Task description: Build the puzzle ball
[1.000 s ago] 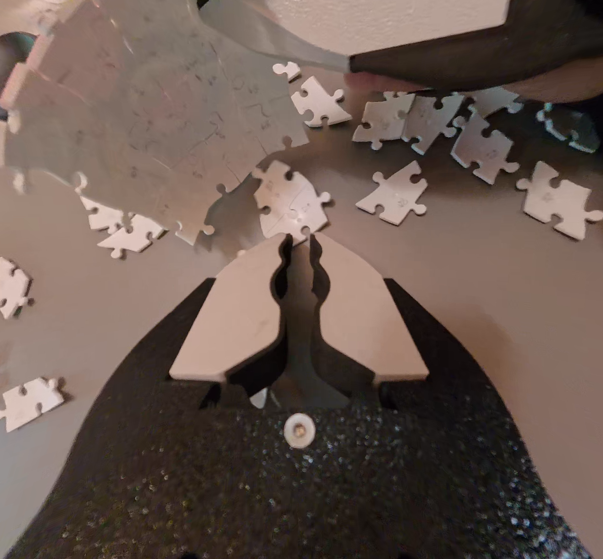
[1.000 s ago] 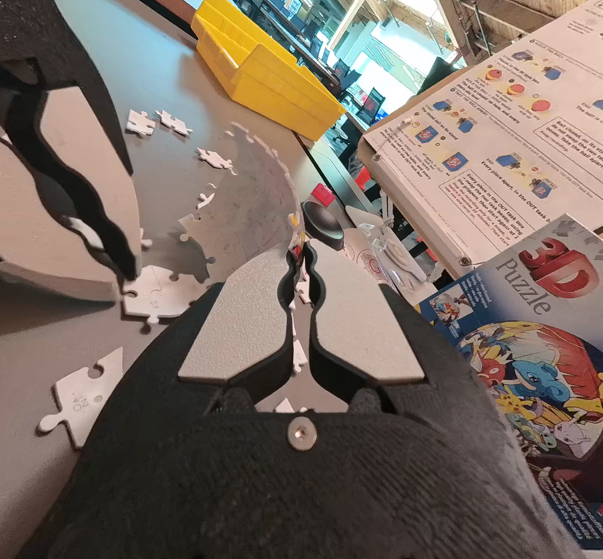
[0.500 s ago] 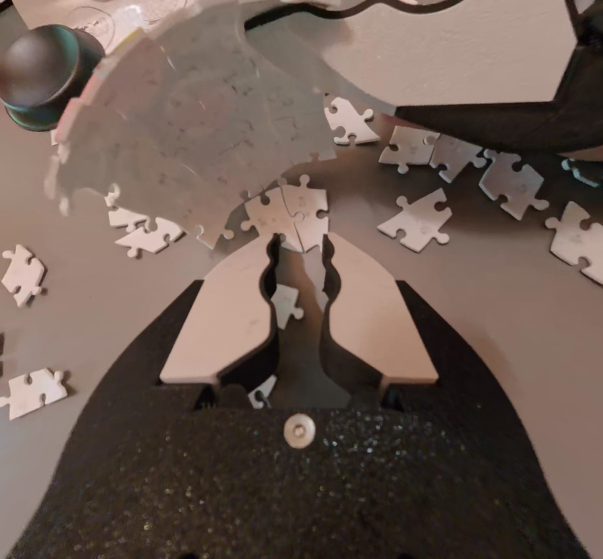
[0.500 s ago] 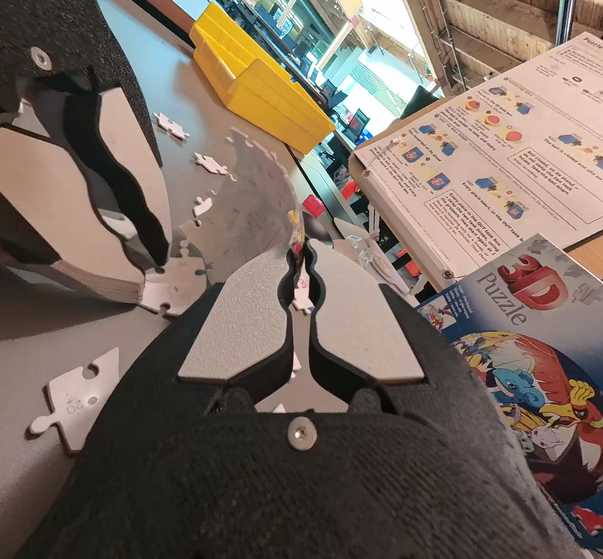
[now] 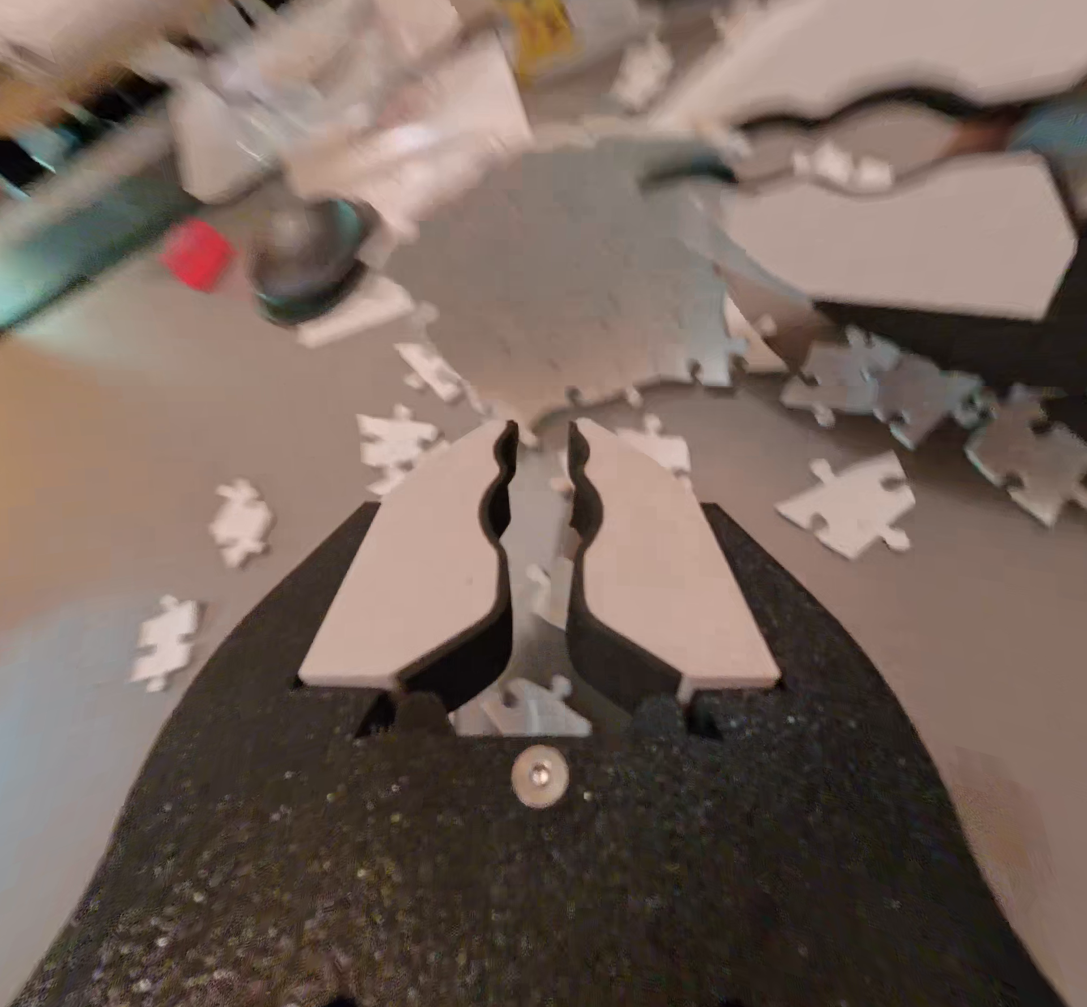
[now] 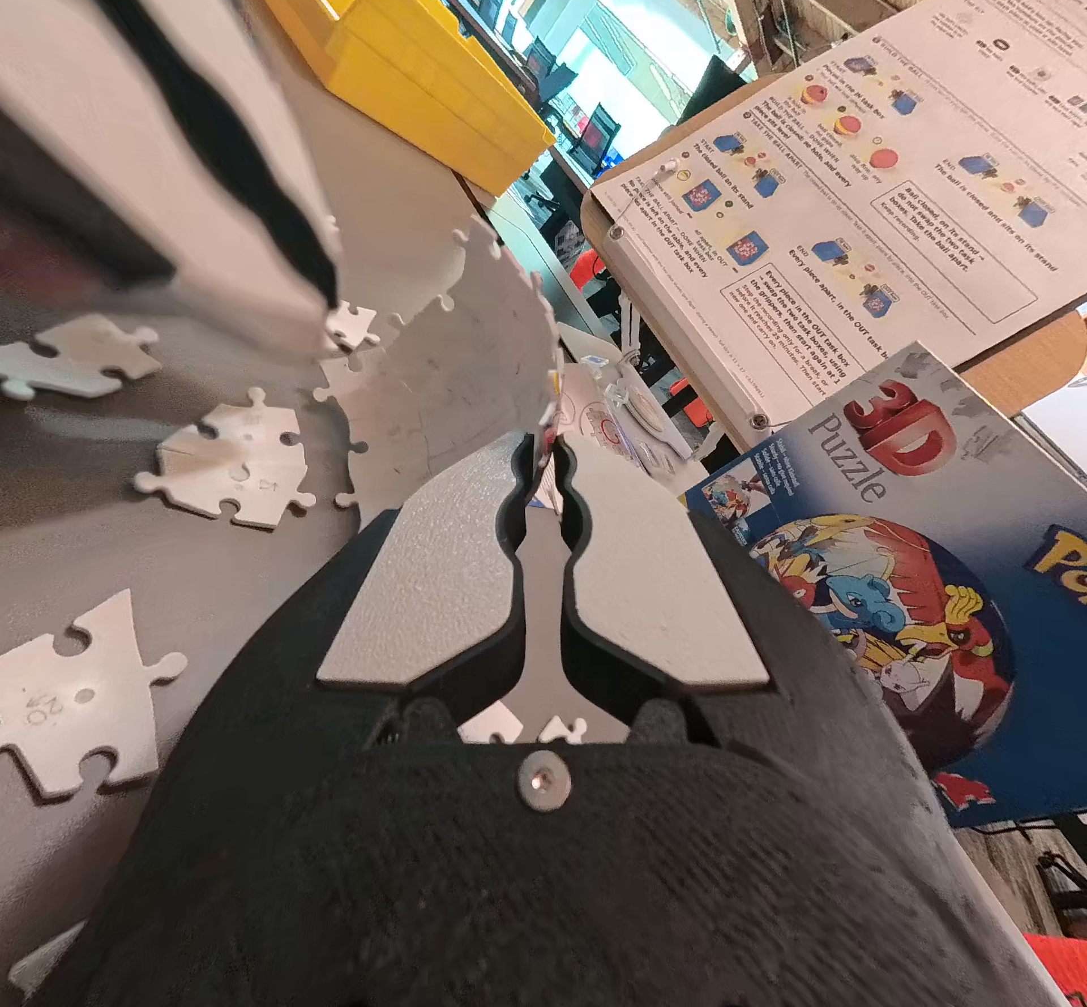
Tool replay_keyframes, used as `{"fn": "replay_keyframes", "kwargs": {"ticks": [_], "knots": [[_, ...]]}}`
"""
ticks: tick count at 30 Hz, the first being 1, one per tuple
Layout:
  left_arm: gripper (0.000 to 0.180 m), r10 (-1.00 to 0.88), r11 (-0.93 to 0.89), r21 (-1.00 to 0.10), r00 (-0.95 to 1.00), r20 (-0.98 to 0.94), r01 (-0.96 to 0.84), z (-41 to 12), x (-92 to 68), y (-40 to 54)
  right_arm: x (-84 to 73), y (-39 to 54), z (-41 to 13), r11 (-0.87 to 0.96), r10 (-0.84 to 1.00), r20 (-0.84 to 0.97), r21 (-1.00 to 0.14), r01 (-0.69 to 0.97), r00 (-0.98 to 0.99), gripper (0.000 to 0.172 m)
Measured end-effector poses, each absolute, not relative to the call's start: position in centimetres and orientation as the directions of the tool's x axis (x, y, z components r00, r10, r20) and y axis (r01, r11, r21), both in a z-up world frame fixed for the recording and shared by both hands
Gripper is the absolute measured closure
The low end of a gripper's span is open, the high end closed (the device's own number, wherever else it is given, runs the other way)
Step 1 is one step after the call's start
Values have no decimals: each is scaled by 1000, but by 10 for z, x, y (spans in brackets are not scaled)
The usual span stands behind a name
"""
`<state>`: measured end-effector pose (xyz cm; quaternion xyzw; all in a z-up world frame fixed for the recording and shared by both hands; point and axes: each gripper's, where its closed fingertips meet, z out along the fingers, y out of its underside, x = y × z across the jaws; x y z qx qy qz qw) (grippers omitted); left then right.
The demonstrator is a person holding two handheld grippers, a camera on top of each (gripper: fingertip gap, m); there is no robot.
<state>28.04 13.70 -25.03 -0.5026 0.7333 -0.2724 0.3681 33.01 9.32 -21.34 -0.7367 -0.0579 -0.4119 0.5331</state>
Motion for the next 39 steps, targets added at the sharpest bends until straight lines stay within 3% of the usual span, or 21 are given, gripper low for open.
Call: {"fn": "replay_keyframes", "kwargs": {"ticks": [4, 8, 13, 18, 23, 29, 39], "knots": [[156, -950, 311, -863, -144, -277, -397, -205, 291, 168, 332, 92, -214, -437, -358, 668, -737, 515, 652, 165], [147, -921, 365, -845, -287, -265, -392, -220, 311, 175, 332, 92, -214, -435, -357, 665, -740, 513, 656, 165], [150, -837, 382, -844, -528, -144, -375, -248, 330, 155, 329, 93, -213, -417, -346, 662, -744, 523, 665, 165], [170, -775, 383, -845, -628, -75, -372, -252, 334, 147, 327, 92, -212, -396, -333, 643, -760, 516, 690, 165], [170, -756, 451, -810, -642, -125, -374, -256, 331, 152, 326, 81, -211, -364, -299, 524, -835, 412, 798, 128], [172, -698, 568, -774, -663, -272, -281, -246, 331, 150, 337, 75, -209, -433, -243, 492, -826, 361, 836, 125], [171, -631, 636, -736, -704, -325, -231, -242, 333, 149, 350, 85, -200, -466, -81, 450, -806, 365, 889, 153]]}}
